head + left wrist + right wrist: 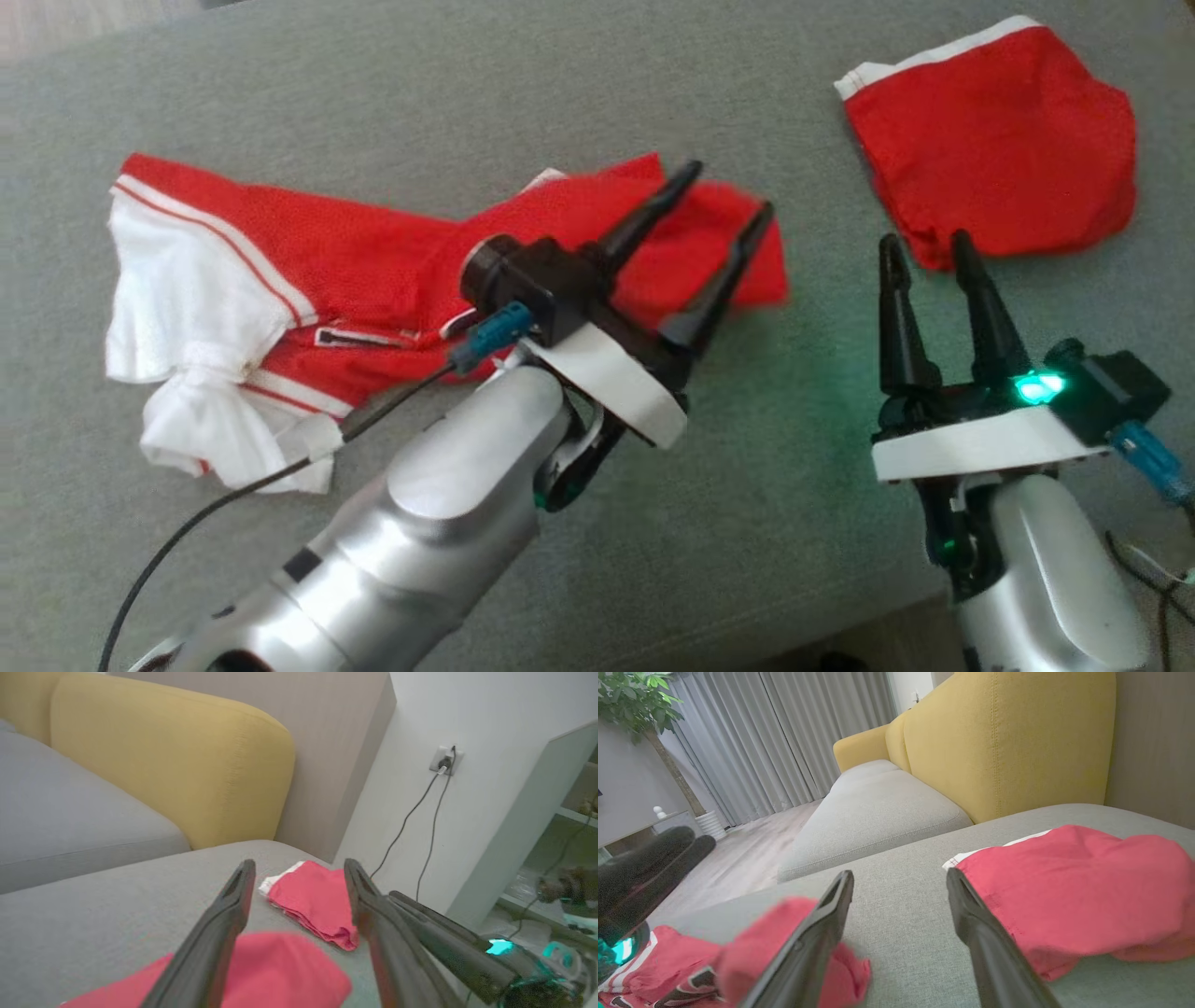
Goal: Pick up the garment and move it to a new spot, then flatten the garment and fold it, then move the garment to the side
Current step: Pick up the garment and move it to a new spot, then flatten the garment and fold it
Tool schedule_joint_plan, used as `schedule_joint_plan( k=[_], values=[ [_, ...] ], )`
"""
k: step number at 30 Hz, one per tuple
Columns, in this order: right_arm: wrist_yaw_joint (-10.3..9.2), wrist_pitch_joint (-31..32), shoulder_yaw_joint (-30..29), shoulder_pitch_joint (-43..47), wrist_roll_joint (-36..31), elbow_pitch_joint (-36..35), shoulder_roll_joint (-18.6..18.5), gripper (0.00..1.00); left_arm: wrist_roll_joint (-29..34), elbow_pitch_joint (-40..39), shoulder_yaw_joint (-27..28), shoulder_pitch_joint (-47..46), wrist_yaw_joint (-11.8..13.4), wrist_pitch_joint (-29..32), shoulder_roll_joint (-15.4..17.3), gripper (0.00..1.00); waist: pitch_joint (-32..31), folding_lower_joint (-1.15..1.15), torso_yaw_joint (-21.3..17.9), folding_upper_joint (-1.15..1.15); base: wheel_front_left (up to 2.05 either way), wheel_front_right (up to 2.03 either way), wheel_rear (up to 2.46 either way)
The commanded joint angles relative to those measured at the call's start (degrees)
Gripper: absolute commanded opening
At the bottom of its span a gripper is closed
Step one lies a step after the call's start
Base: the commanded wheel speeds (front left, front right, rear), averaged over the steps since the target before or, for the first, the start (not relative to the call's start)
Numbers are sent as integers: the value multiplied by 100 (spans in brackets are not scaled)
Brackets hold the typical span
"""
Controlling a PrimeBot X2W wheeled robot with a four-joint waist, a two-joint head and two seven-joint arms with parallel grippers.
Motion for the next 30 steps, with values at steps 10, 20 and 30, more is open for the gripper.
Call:
schedule_joint_plan(
  k=[10,20,30],
  values=[
    [-5,-61,-116,-98,-259,-115,-10,100,682,-197,1430,209,100,-37,523,100,-601,-1,1038,0,0,0,0],
    [-5,-61,-160,313,-445,41,-10,100,1206,-745,2633,2000,182,-37,1394,100,-1164,-1,1859,0,0,0,0],
    [-5,-61,-31,693,-322,162,-10,100,1542,-1601,3579,3673,236,-37,816,100,-1364,-1,2003,0,0,0,0]
  ],
)
